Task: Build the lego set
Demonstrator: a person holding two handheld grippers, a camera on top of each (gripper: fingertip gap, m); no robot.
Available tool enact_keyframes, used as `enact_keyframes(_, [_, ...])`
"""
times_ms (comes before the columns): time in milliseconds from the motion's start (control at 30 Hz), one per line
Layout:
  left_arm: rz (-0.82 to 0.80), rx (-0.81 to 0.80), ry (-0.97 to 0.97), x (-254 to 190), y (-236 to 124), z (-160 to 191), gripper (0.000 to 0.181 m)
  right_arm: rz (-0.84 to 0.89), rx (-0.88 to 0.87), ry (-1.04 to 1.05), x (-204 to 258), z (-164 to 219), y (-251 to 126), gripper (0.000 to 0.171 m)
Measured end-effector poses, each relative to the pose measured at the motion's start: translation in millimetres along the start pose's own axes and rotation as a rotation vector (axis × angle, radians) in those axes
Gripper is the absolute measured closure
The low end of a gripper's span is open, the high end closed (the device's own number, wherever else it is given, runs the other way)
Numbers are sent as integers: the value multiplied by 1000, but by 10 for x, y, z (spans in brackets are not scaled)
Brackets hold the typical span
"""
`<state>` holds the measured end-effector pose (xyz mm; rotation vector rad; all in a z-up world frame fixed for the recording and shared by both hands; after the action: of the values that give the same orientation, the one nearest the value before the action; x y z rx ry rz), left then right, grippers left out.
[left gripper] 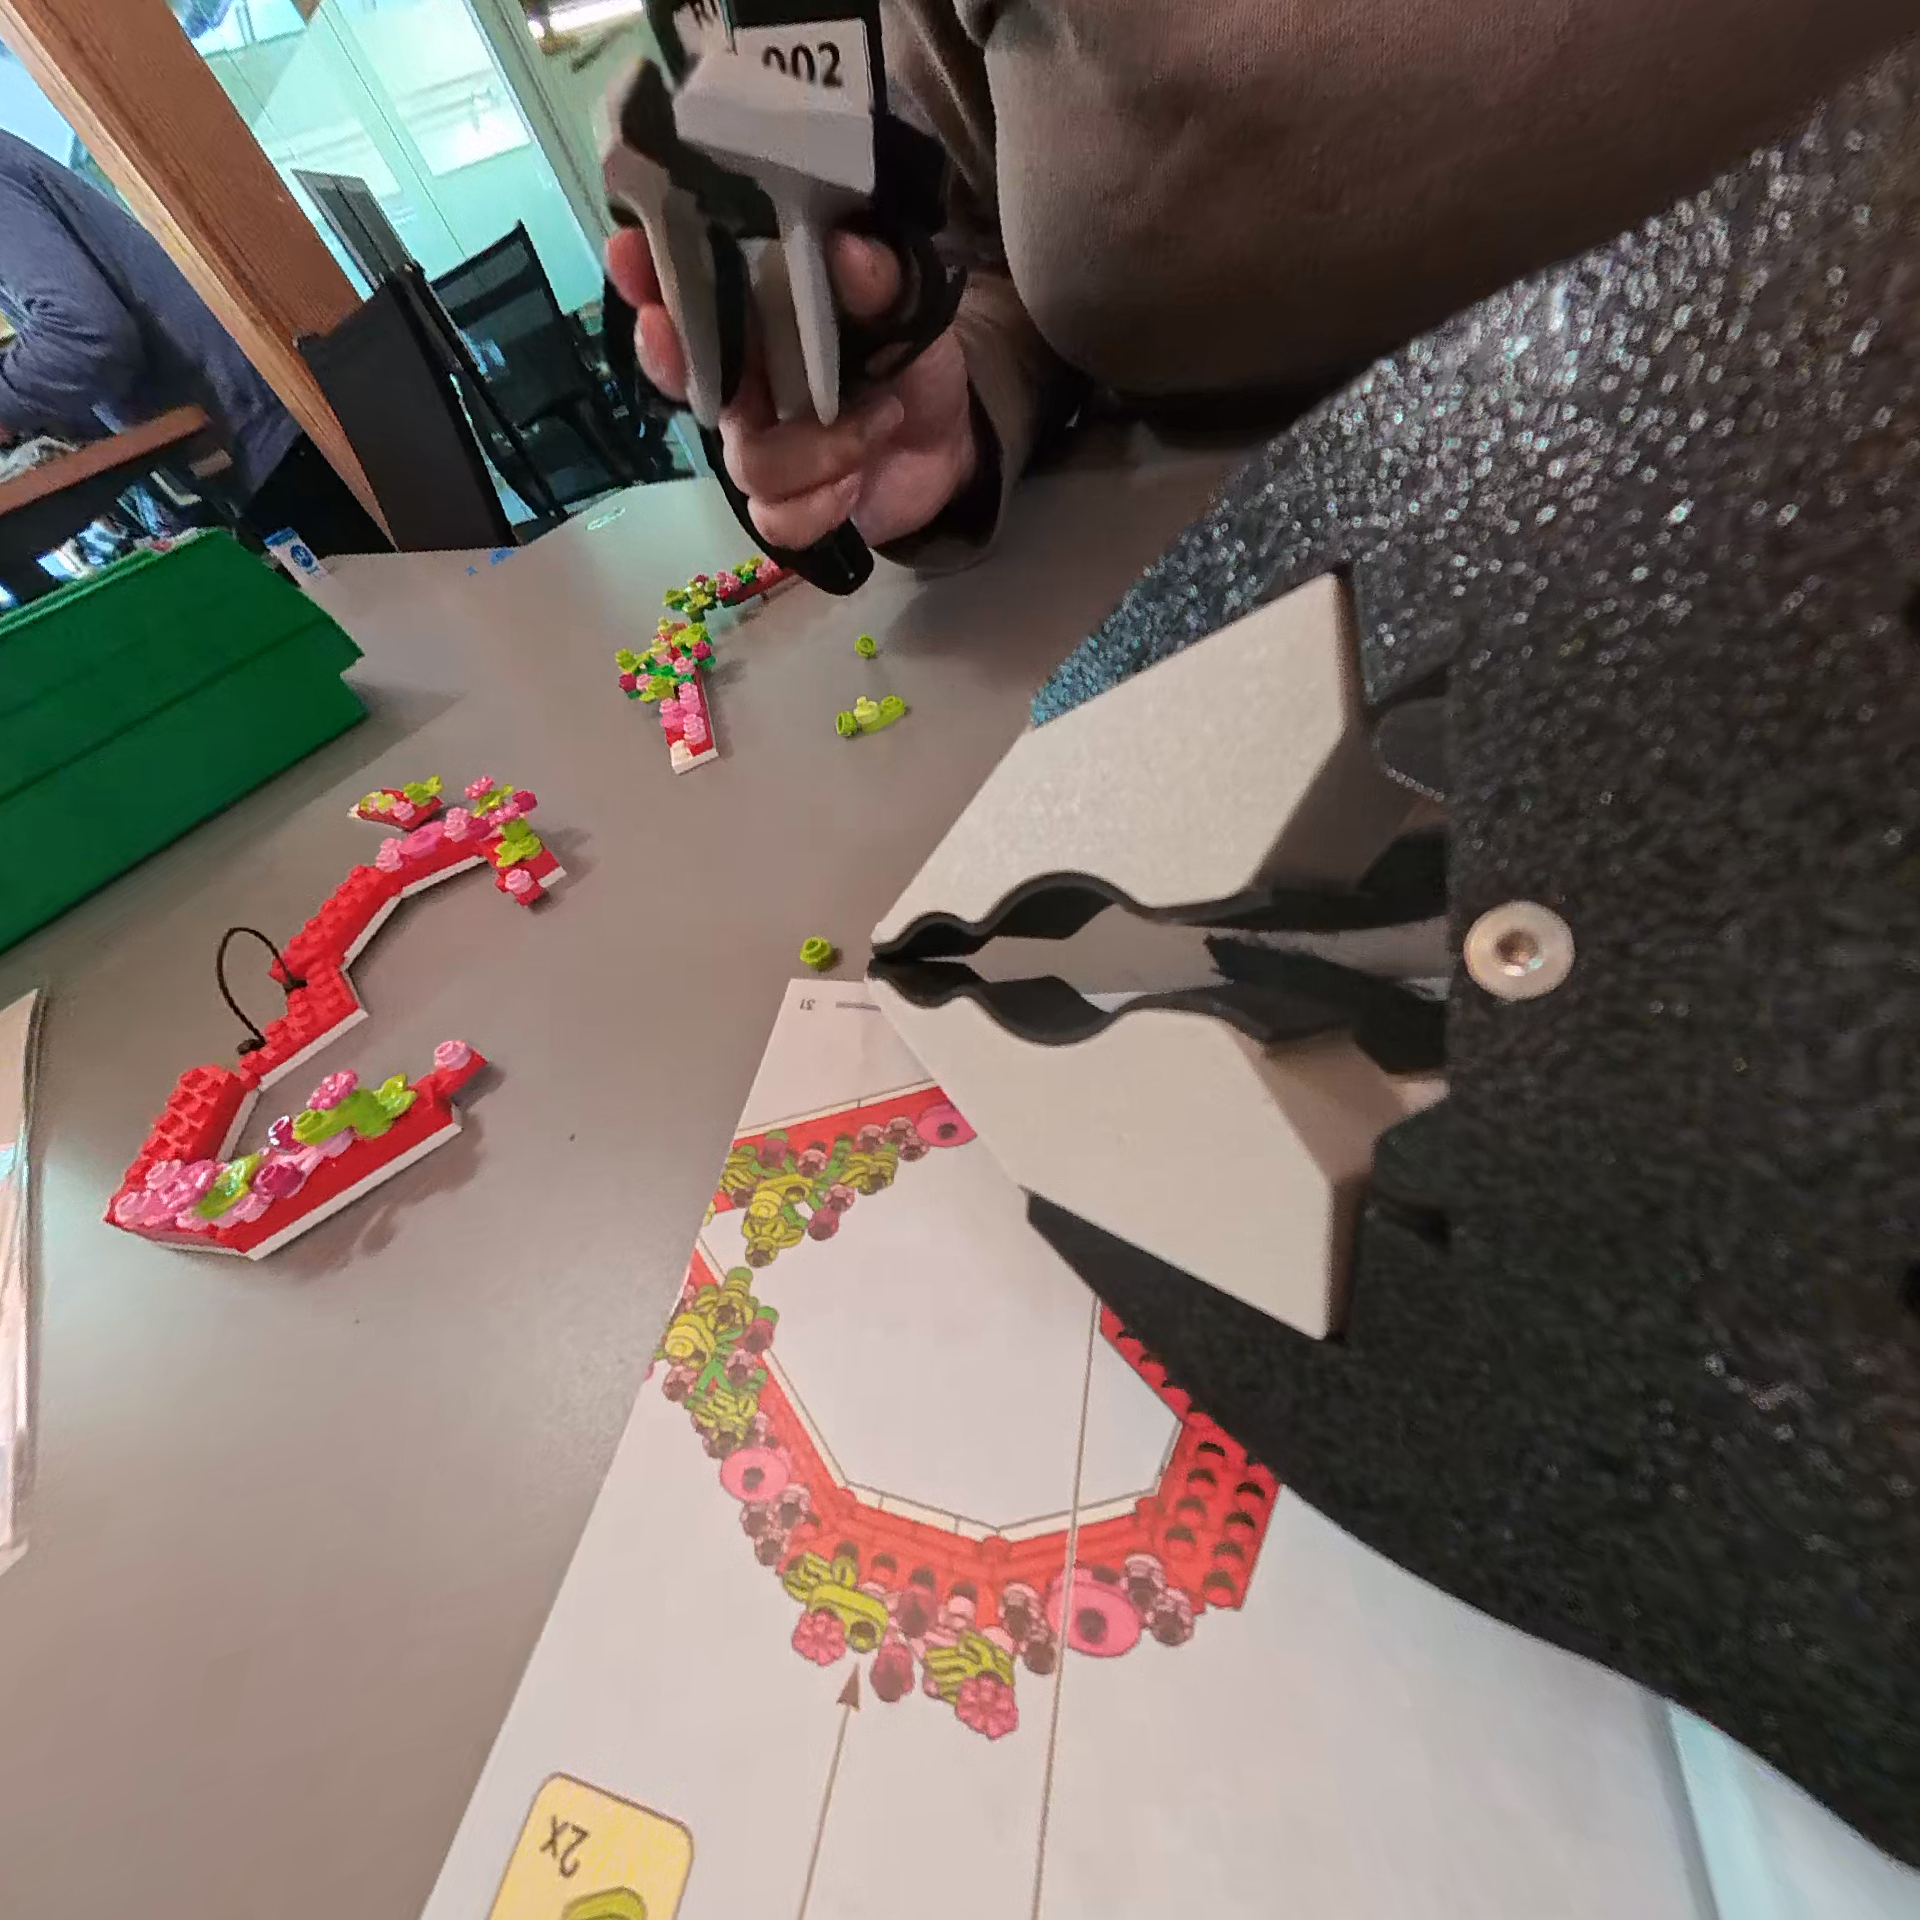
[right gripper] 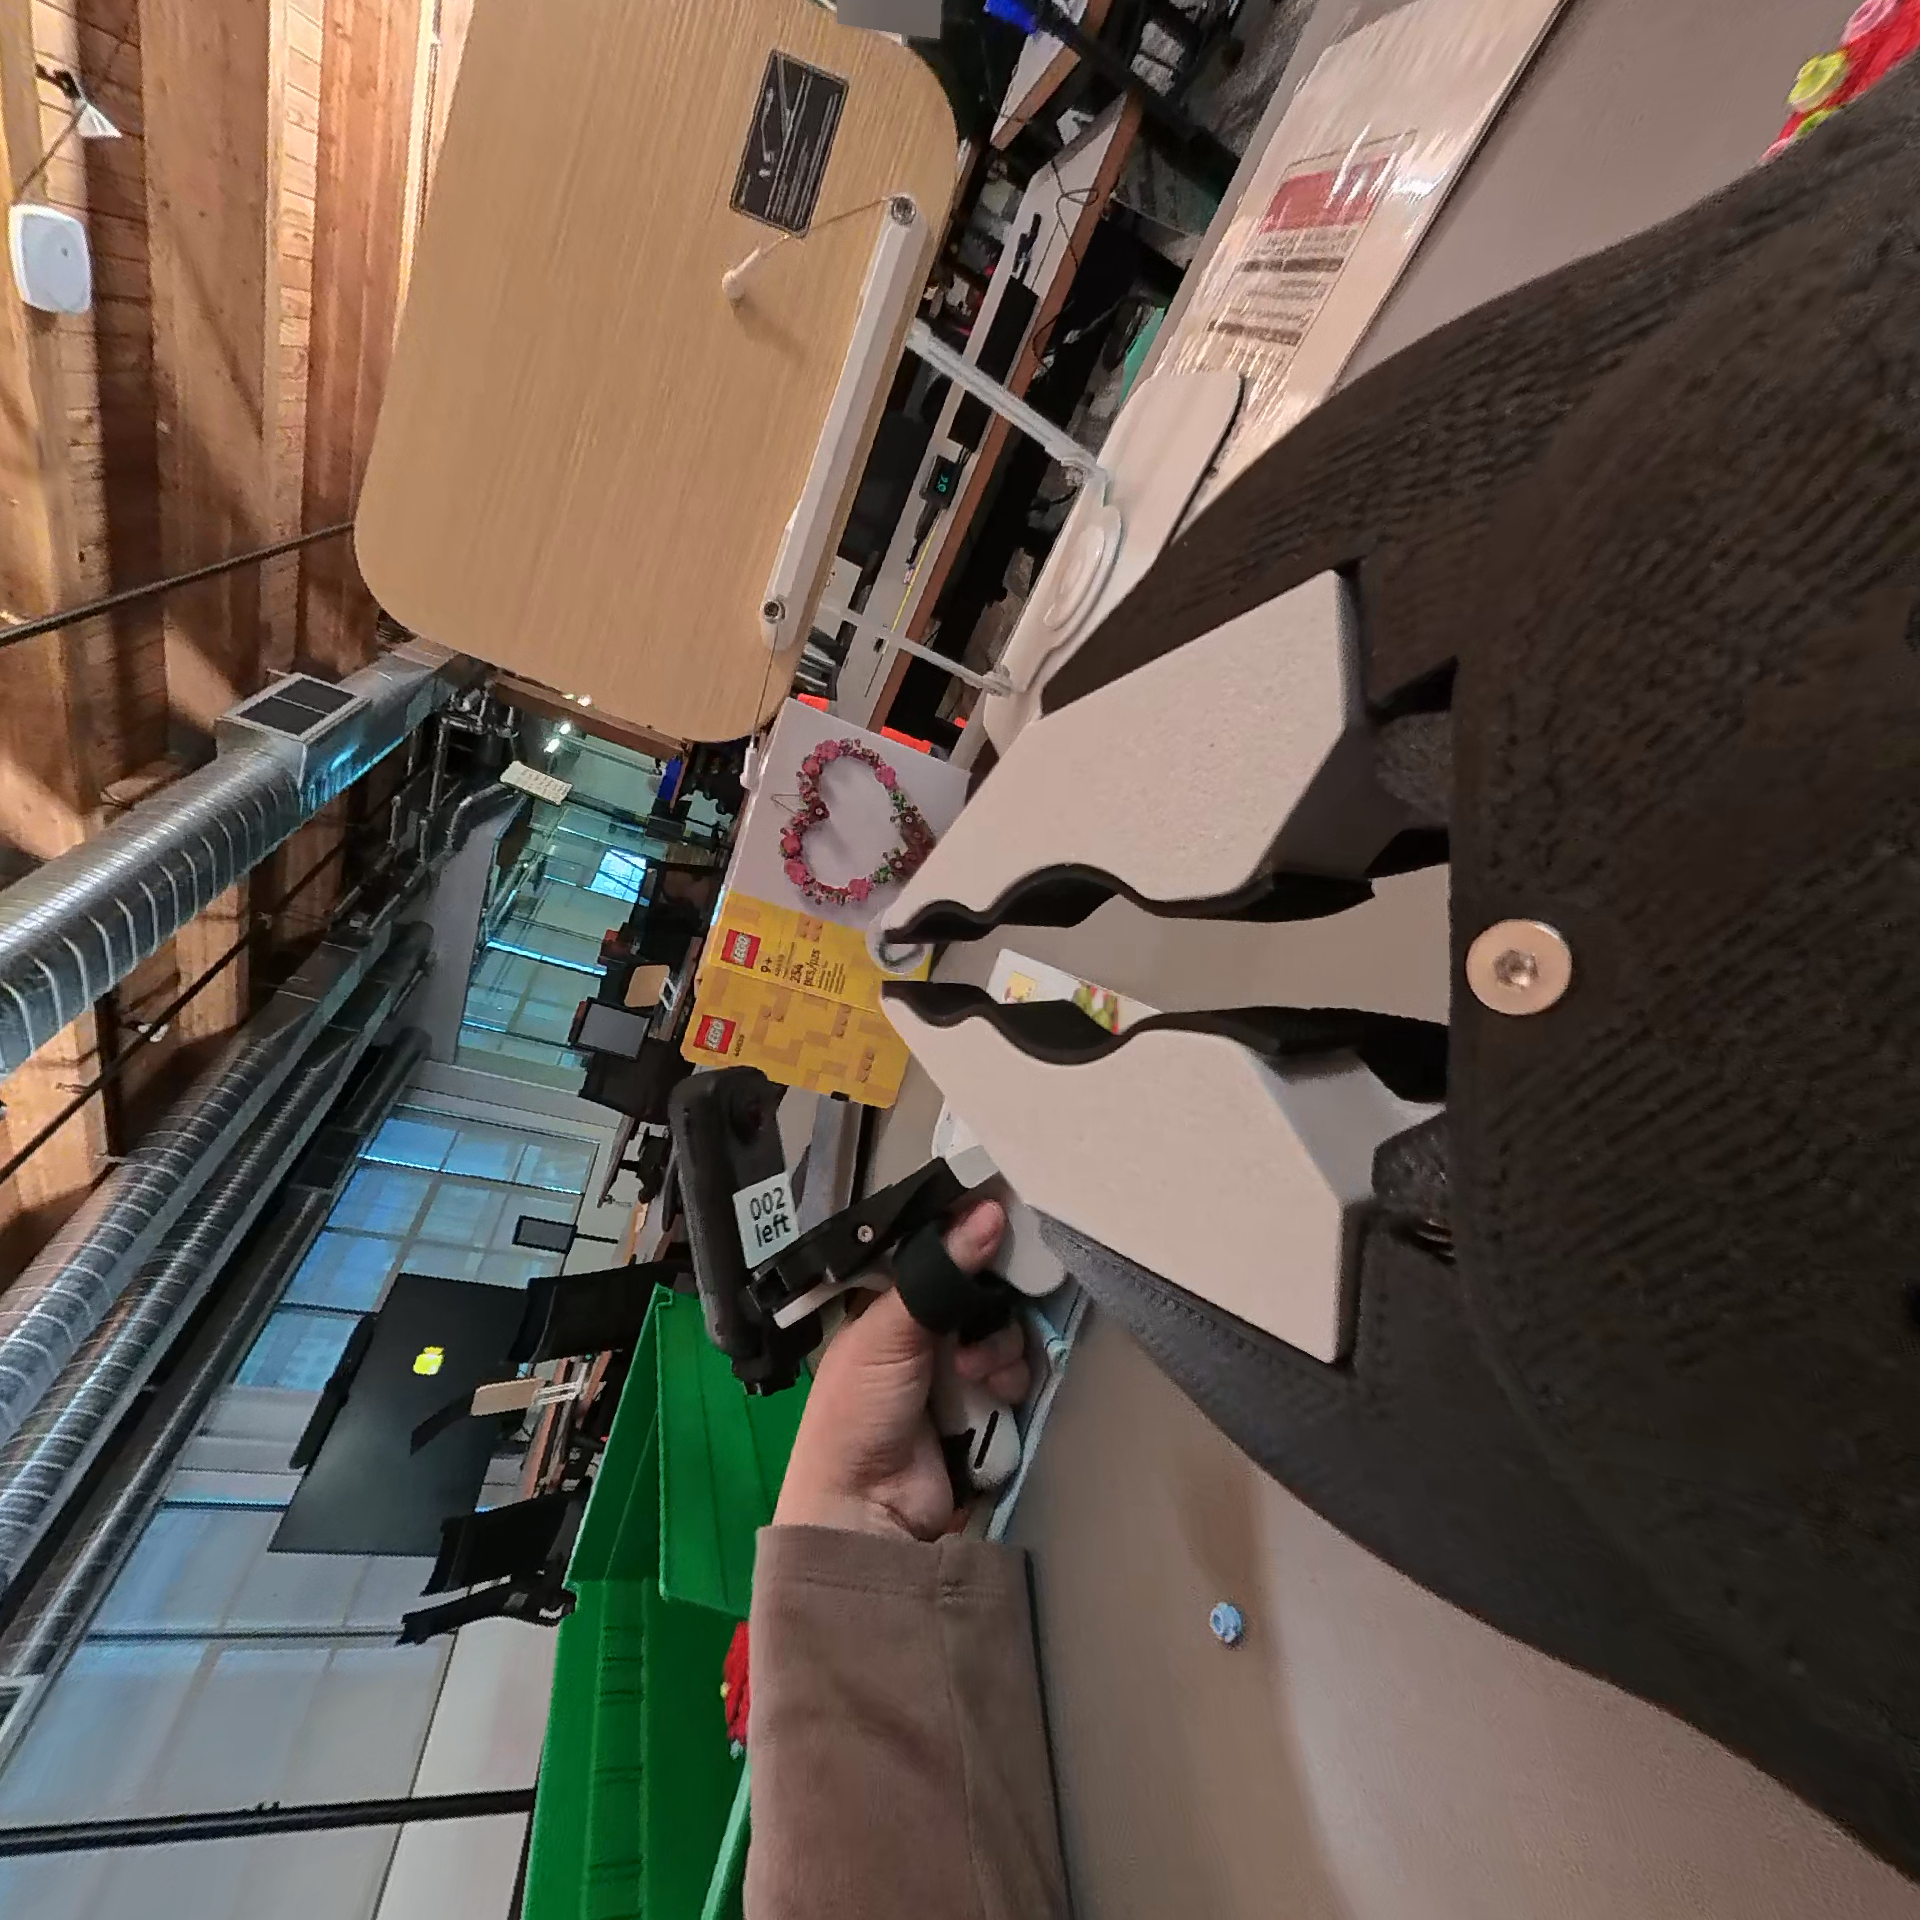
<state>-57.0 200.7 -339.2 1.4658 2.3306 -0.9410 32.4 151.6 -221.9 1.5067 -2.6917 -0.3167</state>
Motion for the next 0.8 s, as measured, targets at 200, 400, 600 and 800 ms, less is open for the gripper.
enact_keyframes(200, [-107,-54,332,-175,-25,-196,170,-7,4,-21,33,7,11,166])
enact_keyframes(400, [-332,34,575,-40,42,-240,156,-24,1,-34,85,-4,16,166])
enact_keyframes(600, [-336,108,487,83,77,-99,152,-33,-5,-49,111,-30,16,166])
enact_keyframes(800, [-254,119,440,22,130,-23,144,-50,0,-58,158,-17,28,166])
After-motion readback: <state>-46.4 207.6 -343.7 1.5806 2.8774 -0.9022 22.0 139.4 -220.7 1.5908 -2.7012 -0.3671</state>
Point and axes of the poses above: each gripper's, where its closed fingertips meet, y out along the fingers, z out of its underside, x = y × z across the jaws, the point moved 1 cm from there along -y, back along the fingers, and after that the axes turned 13 degrees about y, right-handed, at the moved point
